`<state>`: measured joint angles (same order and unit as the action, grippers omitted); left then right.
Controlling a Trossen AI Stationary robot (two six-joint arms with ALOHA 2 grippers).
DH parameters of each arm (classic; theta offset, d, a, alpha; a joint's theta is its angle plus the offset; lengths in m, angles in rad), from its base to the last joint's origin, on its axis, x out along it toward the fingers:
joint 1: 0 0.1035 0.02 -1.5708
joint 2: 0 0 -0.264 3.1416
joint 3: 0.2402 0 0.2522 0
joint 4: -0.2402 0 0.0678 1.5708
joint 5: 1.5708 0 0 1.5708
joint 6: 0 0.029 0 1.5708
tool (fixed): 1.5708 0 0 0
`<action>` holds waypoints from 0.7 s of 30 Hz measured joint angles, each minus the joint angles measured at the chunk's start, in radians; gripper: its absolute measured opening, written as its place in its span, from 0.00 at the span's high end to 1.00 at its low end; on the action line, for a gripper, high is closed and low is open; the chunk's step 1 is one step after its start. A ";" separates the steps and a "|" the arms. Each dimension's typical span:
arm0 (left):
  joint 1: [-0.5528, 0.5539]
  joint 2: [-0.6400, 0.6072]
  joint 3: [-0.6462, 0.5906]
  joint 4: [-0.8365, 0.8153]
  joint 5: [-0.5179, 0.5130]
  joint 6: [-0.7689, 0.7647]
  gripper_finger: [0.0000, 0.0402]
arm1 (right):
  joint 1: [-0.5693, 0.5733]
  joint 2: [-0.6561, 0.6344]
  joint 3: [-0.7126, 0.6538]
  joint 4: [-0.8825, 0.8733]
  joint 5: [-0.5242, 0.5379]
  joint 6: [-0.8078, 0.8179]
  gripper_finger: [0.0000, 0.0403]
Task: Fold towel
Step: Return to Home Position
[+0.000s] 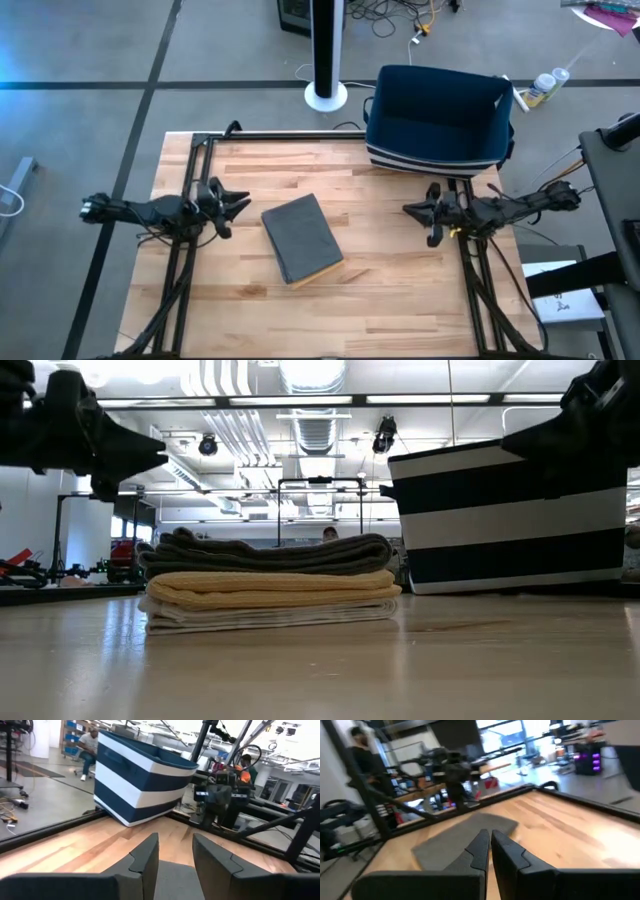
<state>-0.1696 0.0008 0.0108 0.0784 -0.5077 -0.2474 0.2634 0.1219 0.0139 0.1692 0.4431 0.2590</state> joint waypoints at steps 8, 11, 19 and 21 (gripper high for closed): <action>-0.037 0.007 0.000 -0.001 -0.002 0.005 0.72 | 0.000 -0.002 -0.001 -0.002 -0.007 -0.112 0.97; -0.065 0.000 0.000 0.015 -0.004 0.022 0.71 | 0.000 0.000 -0.001 -0.044 -0.065 -0.053 0.97; -0.143 -0.001 0.000 0.010 -0.057 0.058 0.67 | 0.001 0.083 -0.002 0.010 -0.269 0.075 0.97; -0.143 0.001 0.000 0.010 -0.081 0.117 0.66 | 0.001 0.139 -0.002 0.111 -0.299 0.021 0.97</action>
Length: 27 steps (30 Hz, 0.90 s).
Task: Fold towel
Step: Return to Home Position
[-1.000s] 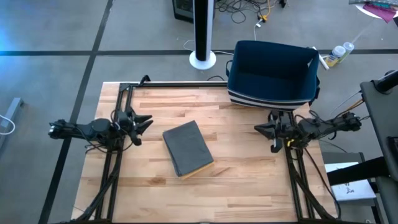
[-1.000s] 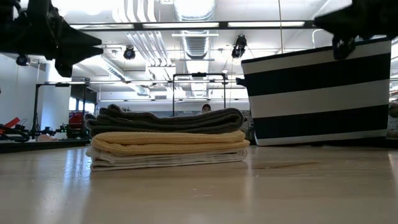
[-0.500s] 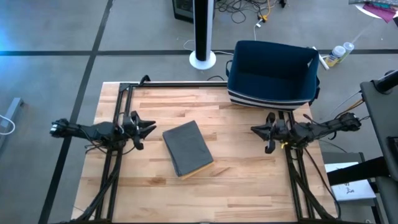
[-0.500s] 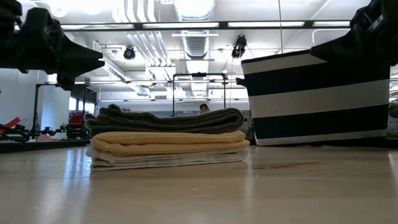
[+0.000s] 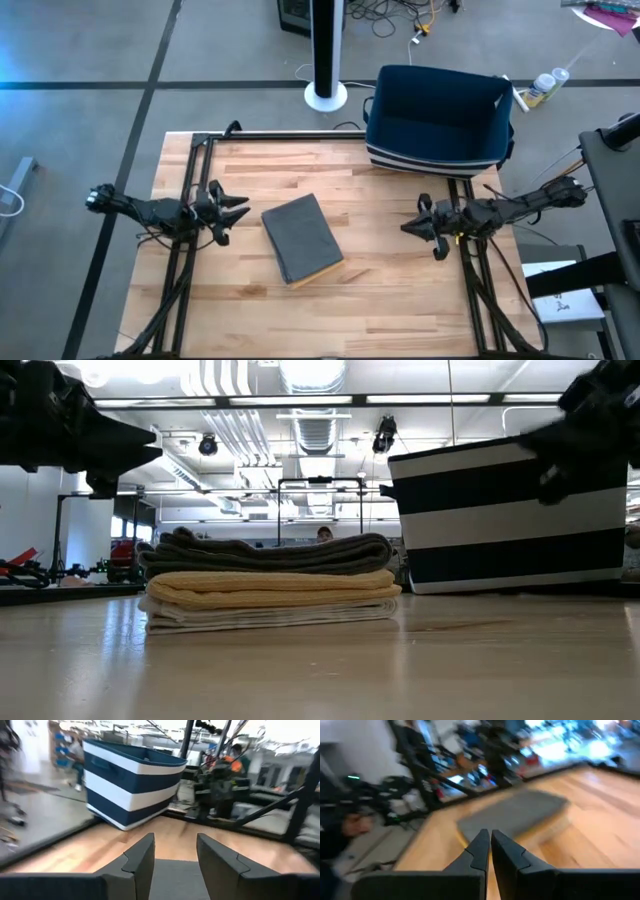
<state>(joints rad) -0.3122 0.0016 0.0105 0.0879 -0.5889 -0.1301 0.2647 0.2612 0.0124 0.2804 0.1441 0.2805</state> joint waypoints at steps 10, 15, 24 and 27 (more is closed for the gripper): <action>0.001 0.003 0.000 0.018 -0.045 0.107 0.63 | -0.188 0.140 0.000 0.123 -0.141 -0.134 0.97; 0.001 0.003 -0.001 0.016 -0.049 0.099 0.62 | -0.369 0.042 0.000 0.026 -0.254 -0.149 0.97; 0.001 0.005 0.004 -0.016 -0.049 0.077 0.65 | -0.401 -0.095 -0.001 -0.207 -0.162 -0.174 0.97; 0.001 0.004 0.005 -0.020 -0.049 0.073 0.67 | -0.400 -0.157 -0.001 -0.225 -0.164 -0.201 0.97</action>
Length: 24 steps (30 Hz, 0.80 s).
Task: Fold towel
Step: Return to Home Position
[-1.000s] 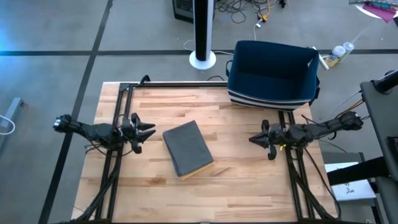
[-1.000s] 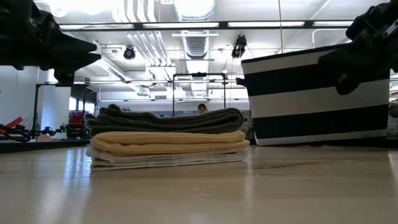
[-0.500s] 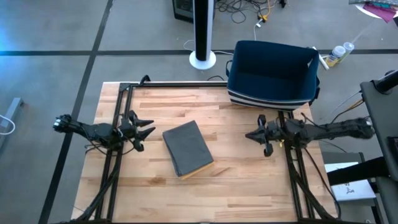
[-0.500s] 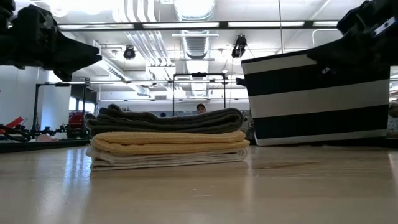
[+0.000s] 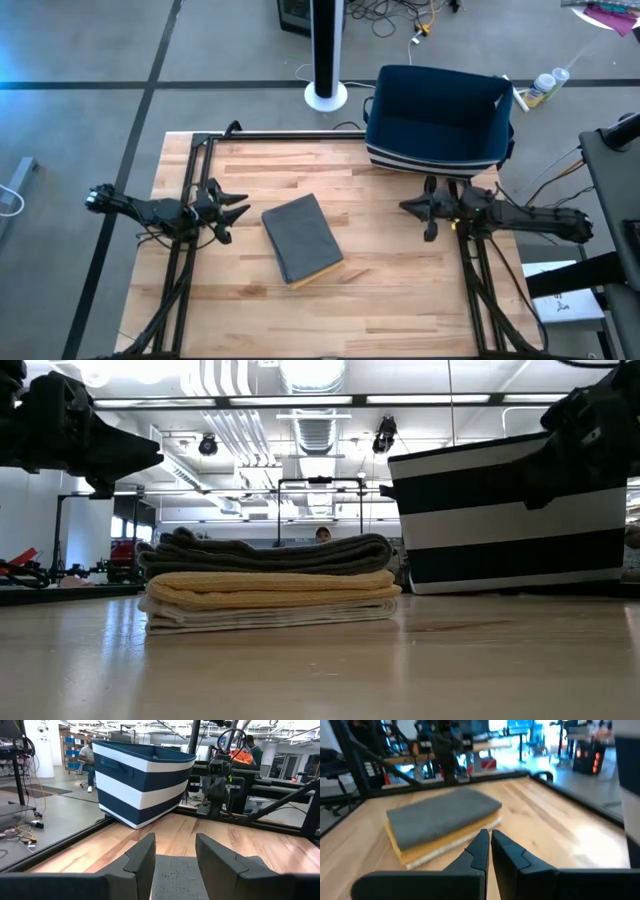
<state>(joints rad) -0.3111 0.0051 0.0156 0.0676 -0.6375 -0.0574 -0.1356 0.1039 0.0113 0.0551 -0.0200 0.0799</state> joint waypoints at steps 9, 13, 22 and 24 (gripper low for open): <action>0.000 0.002 0.003 -0.013 0.002 -0.040 0.71 | -0.001 -0.093 0.001 -0.042 0.026 -0.044 0.97; 0.000 0.006 0.004 -0.017 0.002 -0.039 0.73 | 0.001 -0.088 0.000 -0.043 0.013 0.001 0.97; 0.000 0.042 0.004 -0.019 0.002 -0.040 0.75 | 0.006 -0.073 0.000 -0.044 0.018 -0.058 0.97; 0.000 0.054 0.004 -0.016 0.002 -0.035 0.74 | 0.006 -0.061 0.000 -0.044 0.018 -0.065 0.97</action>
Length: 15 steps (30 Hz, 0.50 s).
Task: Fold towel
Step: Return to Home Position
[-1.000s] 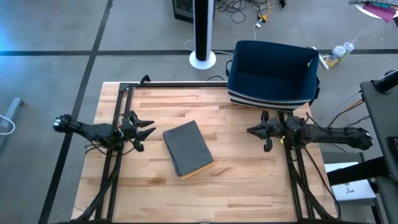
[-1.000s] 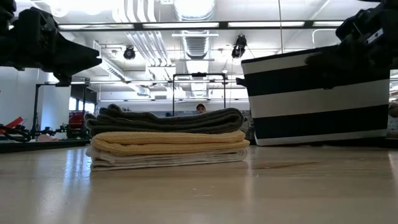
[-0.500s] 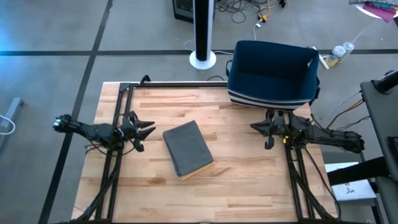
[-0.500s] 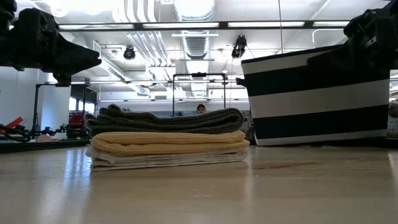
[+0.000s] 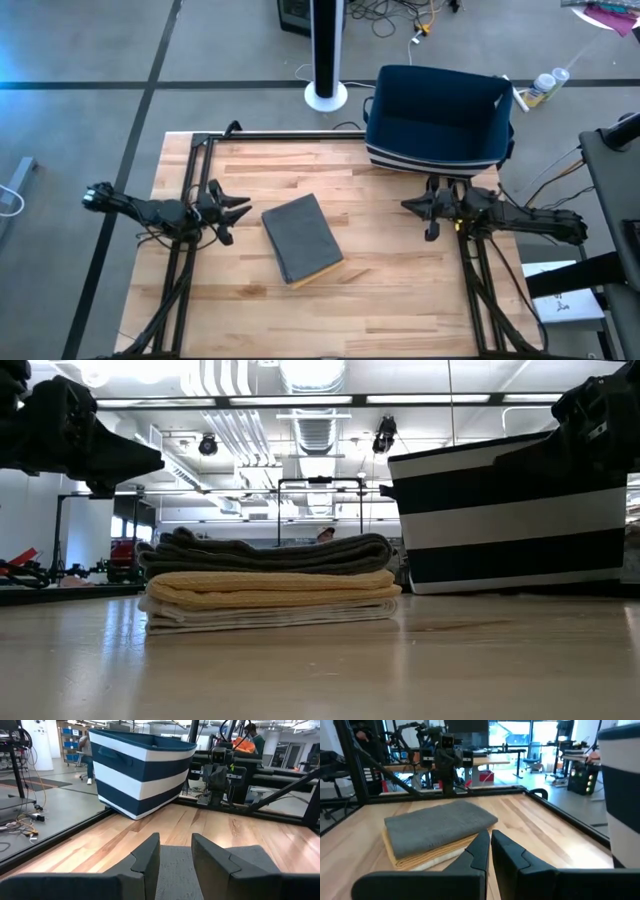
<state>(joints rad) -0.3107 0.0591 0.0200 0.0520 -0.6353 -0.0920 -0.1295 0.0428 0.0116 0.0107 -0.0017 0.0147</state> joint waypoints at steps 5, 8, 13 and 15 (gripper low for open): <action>0.000 0.034 0.000 0.004 0.000 0.004 0.72 | 0.000 0.006 0.001 0.001 0.001 0.000 0.97; 0.000 0.058 0.000 0.004 0.000 0.004 0.70 | 0.000 0.006 0.004 -0.001 0.001 0.001 0.97; 0.000 0.098 0.000 0.009 0.000 0.004 0.67 | 0.000 0.005 0.014 -0.008 0.002 0.003 0.97; 0.000 0.114 0.000 0.012 0.000 0.004 0.66 | 0.000 0.005 0.014 -0.011 0.002 0.001 0.97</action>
<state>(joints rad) -0.3107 0.1729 0.0196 0.0642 -0.6357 -0.0879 -0.1295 0.0479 0.0257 0.0001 0.0006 0.0154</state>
